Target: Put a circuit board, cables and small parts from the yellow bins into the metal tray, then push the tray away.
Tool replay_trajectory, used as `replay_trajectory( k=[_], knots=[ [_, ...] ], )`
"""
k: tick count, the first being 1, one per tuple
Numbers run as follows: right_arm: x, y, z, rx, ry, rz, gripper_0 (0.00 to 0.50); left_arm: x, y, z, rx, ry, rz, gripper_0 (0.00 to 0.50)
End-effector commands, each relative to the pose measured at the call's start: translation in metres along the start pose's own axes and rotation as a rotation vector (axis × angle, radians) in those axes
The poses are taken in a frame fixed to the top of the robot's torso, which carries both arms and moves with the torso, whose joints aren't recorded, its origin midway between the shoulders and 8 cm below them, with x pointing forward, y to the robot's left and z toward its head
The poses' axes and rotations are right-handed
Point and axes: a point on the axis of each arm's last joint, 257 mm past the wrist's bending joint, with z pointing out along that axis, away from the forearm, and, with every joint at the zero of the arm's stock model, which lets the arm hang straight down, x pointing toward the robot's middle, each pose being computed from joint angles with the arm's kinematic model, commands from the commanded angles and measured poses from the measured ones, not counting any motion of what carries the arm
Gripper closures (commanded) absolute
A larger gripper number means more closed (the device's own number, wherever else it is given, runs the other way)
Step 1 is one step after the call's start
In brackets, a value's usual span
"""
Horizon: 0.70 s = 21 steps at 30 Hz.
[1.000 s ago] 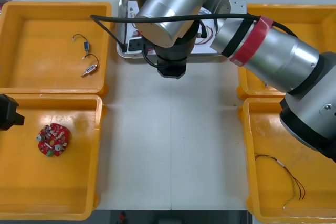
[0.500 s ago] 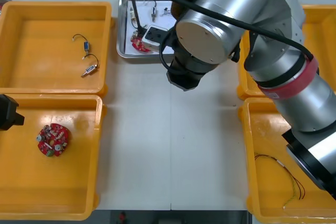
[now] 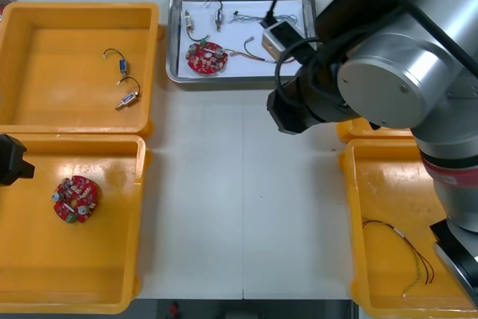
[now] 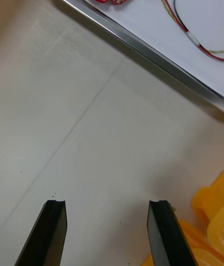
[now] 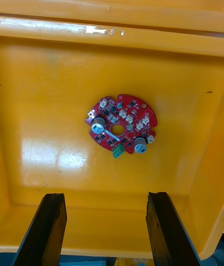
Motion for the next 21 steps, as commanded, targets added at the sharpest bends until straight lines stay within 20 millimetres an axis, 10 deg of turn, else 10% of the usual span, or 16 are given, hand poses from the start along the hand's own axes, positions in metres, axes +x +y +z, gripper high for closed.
replay_trajectory(
  k=[1,21],
  knots=[
    [0.028,-0.032,-0.014,0.042,-0.009,0.166,0.000,0.001,0.013,-0.011,-0.041,-0.013,0.097,0.000],
    [0.139,-0.148,-0.062,0.219,0.053,0.440,0.000,0.001,0.013,-0.011,-0.041,-0.013,0.097,0.000]
  ],
)
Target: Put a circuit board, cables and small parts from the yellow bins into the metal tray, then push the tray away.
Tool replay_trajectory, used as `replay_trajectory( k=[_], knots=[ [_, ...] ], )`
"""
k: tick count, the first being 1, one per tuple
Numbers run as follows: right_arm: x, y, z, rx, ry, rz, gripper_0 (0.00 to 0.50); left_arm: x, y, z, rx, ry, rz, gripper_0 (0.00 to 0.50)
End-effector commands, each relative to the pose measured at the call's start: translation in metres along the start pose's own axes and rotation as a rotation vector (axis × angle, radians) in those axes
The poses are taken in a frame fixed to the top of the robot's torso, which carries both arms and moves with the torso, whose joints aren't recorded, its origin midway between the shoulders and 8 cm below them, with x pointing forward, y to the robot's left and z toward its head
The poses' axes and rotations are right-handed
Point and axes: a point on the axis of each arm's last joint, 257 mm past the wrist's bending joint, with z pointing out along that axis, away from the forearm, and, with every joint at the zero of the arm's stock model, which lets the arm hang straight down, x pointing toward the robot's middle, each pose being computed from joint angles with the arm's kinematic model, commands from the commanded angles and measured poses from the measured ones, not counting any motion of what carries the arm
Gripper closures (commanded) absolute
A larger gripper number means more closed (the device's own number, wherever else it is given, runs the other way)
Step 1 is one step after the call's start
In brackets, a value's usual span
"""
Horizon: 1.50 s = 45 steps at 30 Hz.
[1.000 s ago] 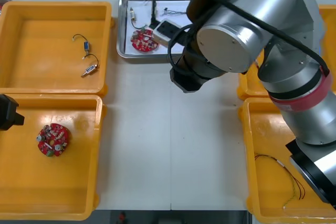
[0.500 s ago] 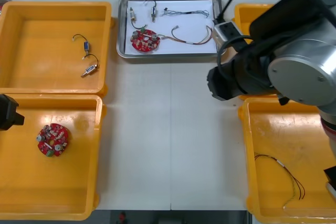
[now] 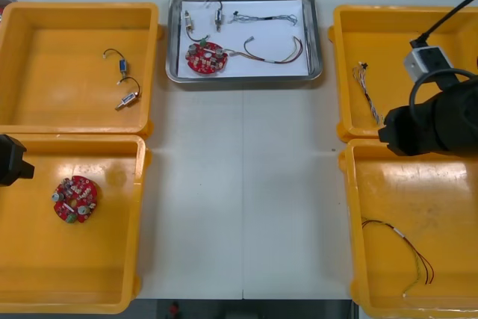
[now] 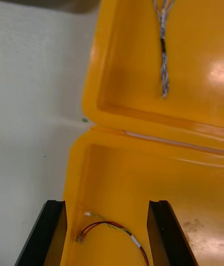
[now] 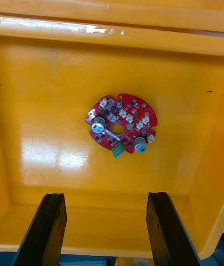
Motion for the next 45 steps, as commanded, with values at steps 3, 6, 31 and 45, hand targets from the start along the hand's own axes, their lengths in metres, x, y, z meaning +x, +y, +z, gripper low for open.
replay_trajectory(
  k=[3,6,31,45],
  knots=[
    [0.013,-0.053,-0.016,0.086,-0.009,0.081,0.000,0.000,0.013,-0.011,-0.041,-0.013,0.097,0.000],
    [0.020,-0.067,-0.017,0.096,0.001,0.110,0.000,0.000,0.013,-0.011,-0.041,-0.013,0.097,0.000],
    [0.051,-0.112,-0.007,0.101,0.139,0.122,0.000,0.000,0.013,-0.011,-0.041,-0.013,0.097,0.000],
    [0.052,-0.097,-0.011,0.024,0.144,0.124,0.000,0.000,0.013,-0.011,-0.041,-0.013,0.097,0.000]
  ],
)
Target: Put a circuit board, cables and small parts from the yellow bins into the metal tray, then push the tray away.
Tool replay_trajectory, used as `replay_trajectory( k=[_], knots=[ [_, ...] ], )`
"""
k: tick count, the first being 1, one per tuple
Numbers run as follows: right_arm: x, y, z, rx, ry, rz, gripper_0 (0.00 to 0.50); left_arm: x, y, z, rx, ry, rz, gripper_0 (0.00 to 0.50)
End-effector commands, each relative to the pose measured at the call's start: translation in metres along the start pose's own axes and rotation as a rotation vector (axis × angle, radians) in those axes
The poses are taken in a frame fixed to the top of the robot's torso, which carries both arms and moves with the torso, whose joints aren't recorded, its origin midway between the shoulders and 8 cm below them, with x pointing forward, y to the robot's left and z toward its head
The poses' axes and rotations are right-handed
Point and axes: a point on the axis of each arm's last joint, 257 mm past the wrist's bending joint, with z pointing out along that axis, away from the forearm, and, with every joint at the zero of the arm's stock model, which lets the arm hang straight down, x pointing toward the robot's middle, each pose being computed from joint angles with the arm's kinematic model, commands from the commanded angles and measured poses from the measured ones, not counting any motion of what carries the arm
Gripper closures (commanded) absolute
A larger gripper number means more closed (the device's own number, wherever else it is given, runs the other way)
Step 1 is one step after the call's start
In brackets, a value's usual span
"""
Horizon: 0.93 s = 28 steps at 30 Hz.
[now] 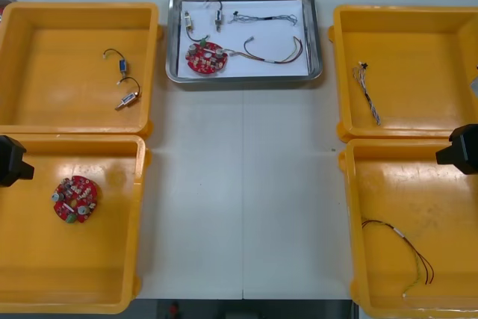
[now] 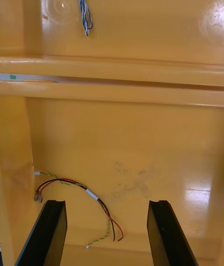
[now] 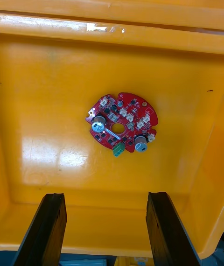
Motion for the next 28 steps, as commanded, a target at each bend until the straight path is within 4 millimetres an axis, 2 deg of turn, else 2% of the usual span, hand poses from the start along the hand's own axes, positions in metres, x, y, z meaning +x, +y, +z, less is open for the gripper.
replay_trajectory(
  k=[1,28],
  knots=[
    [0.0001,-0.0169,-0.0092,0.038,-0.005,-0.002,0.000,-0.0009,0.0127,-0.0113,-0.040,-0.017,0.097,0.000],
    [0.0001,-0.0169,-0.0092,0.038,-0.005,-0.002,0.000,-0.0009,0.0127,-0.0113,-0.040,-0.017,0.097,0.000]
  ],
)
